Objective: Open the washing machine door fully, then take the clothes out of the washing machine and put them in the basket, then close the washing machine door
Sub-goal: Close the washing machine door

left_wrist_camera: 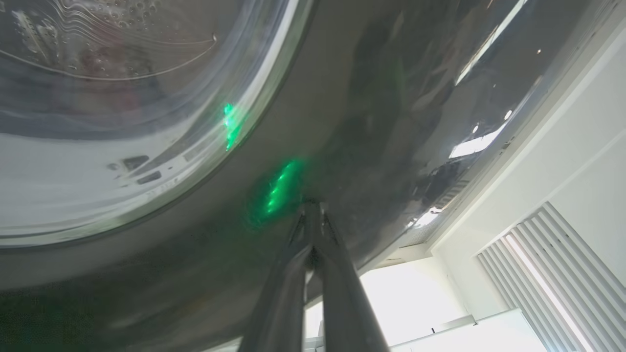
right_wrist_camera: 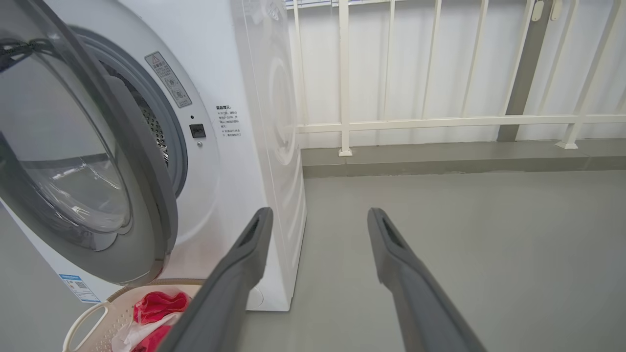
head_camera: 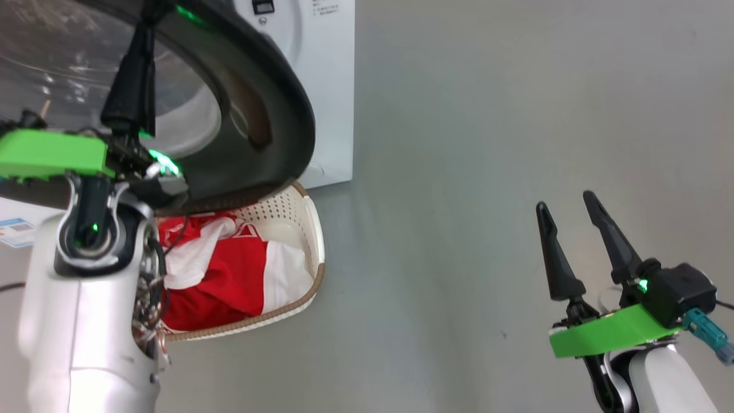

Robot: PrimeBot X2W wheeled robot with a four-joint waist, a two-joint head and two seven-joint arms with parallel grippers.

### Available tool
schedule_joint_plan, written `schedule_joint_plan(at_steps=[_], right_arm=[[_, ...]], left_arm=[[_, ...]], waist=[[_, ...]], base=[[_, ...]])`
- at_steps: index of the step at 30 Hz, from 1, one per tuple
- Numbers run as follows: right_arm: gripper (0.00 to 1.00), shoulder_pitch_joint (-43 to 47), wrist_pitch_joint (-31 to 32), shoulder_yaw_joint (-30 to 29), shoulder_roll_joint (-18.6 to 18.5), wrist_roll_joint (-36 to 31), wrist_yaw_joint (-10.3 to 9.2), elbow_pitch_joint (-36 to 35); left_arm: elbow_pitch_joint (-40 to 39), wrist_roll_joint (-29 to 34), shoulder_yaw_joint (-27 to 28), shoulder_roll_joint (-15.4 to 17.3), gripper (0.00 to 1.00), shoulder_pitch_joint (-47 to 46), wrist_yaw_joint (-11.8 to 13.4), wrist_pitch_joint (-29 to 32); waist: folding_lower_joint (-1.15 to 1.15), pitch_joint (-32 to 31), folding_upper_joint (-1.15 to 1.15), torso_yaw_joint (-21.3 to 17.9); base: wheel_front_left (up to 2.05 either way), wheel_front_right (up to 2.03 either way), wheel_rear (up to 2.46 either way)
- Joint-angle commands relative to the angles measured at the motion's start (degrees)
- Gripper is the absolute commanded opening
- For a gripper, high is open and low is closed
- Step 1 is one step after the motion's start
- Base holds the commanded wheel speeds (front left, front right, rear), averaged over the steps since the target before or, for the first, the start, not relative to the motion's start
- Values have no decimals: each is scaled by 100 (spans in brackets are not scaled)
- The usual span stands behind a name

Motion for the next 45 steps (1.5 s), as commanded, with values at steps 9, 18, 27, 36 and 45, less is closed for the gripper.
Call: schedule_joint_plan(at_steps=[9,18,27,36,45], right_arm=[[100,-310,-36,203,-48,-41,36,-125],[100,-178,-36,182,-48,-50,36,-29],[100,66,-36,160,-48,23,36,45],[100,307,-36,84,-48,52,36,73],[100,577,-36,-67,-48,15,36,23]], left_arm=[[319,52,84,137,0,-538,-246,32],[162,104,124,168,100,135,-356,69],[-250,257,260,171,100,1235,-360,-110],[-891,875,227,396,100,2419,-361,-481],[-1438,2900,-642,1279,100,3553,-361,-1998]], waist=[[0,142,0,-88],[0,-308,0,-4],[0,-834,0,207],[0,-1233,0,351],[0,-1545,0,436]], base=[[0,0,0],[0,0,0],[0,0,0],[0,0,0],[0,0,0]])
